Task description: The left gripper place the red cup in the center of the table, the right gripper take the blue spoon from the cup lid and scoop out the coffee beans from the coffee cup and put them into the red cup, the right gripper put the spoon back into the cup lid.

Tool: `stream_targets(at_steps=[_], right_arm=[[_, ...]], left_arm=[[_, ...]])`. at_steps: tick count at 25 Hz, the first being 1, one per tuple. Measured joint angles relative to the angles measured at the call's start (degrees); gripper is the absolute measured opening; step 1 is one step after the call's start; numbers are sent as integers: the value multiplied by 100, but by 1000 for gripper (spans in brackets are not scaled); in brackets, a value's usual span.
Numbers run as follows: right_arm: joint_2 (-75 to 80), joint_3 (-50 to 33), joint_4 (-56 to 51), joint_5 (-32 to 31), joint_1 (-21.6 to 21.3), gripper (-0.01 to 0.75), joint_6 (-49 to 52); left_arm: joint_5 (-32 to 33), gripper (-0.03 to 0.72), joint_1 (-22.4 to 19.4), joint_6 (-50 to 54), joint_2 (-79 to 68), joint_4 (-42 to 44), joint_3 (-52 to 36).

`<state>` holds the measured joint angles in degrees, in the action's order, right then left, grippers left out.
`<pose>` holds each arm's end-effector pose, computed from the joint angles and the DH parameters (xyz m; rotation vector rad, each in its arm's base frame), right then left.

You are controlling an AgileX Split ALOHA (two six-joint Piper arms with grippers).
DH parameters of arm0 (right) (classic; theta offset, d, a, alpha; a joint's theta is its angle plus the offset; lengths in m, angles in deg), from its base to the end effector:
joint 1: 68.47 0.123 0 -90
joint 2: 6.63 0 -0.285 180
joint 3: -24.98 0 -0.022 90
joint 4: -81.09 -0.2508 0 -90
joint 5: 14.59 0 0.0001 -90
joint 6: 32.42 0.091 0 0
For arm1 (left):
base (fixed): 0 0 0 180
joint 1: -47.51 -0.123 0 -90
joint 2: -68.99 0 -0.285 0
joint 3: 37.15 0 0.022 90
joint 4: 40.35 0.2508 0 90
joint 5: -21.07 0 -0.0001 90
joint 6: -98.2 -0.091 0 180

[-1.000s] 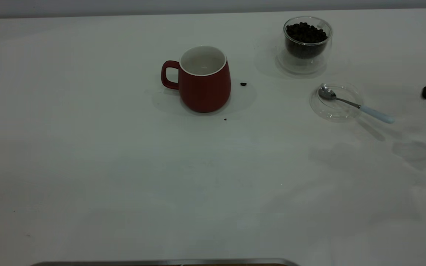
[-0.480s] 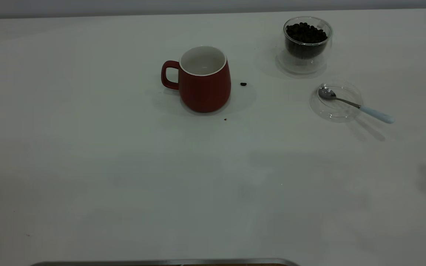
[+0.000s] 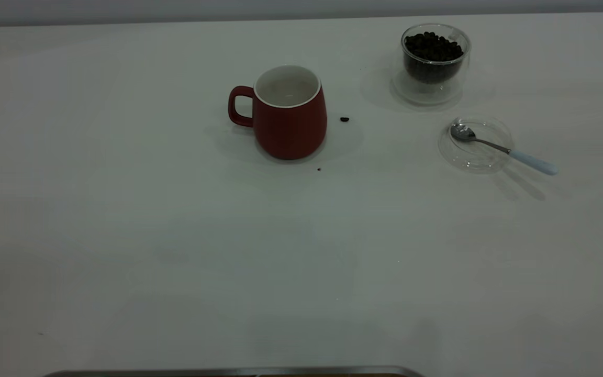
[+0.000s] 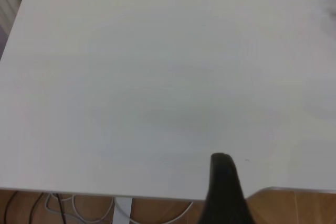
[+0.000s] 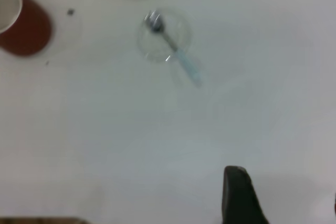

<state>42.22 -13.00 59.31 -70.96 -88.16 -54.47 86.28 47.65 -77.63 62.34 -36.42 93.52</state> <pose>0.1185 -0.0125 0.3059 0.0786 2.4104 0.1548 -0.0098 0.0057 0.2675 -0.0810 2.1118 0.0381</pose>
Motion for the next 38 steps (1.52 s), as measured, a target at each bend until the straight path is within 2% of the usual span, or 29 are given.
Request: stream_targets(at_steps=[3, 7, 11, 23, 32, 38], right_arm=[[-522, -222, 43, -21, 54, 463, 25], [-1172, -647, 110, -130, 392, 449, -1], [-1733, -731, 258, -307, 642, 416, -23], [-2640, -891, 661, -1098, 662, 314, -35], [-4053, -1088, 1165, -1101, 668, 245, 248], [-4198, -1130, 1604, -1028, 979, 243, 1009]], left_arm=[[0, 587, 0, 0, 0, 0, 0], [0, 587, 0, 0, 0, 0, 0], [0, 587, 0, 0, 0, 0, 0], [0, 587, 0, 0, 0, 0, 0], [0, 587, 0, 0, 0, 0, 0], [0, 587, 0, 0, 0, 0, 0]])
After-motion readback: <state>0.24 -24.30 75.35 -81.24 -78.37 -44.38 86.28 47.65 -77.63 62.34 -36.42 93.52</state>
